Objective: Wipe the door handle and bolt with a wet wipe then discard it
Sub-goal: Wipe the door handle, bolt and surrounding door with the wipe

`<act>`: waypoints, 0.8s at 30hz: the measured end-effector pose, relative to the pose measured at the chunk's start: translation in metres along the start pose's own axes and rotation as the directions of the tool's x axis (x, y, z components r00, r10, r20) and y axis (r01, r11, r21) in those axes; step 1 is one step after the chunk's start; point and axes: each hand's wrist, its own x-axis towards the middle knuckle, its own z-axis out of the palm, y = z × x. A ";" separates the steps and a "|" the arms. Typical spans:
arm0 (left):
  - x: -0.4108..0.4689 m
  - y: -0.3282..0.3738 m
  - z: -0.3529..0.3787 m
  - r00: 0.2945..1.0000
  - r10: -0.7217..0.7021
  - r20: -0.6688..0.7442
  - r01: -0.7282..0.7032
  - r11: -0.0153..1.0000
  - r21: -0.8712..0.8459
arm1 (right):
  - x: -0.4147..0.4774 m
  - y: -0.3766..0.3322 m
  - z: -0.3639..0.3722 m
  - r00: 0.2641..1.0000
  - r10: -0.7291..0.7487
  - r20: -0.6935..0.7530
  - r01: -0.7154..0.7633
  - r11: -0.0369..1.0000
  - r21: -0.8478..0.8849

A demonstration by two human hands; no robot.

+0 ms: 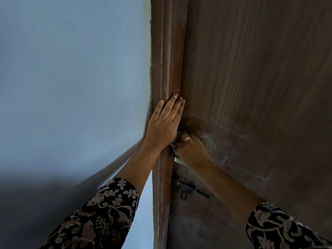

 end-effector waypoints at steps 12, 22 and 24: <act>-0.001 0.000 0.003 0.999 0.020 -0.033 -0.019 1.000 0.007 | -0.030 -0.002 0.010 0.986 0.089 -0.144 -0.066 0.985 0.158; -0.002 0.001 0.000 0.999 0.004 -0.032 -0.004 1.000 -0.011 | -0.046 -0.026 0.020 0.997 0.028 -0.073 0.017 0.830 0.558; -0.002 0.000 -0.001 0.999 0.010 -0.031 -0.010 1.000 0.003 | -0.048 -0.026 0.020 0.992 0.077 -0.098 -0.010 0.835 0.550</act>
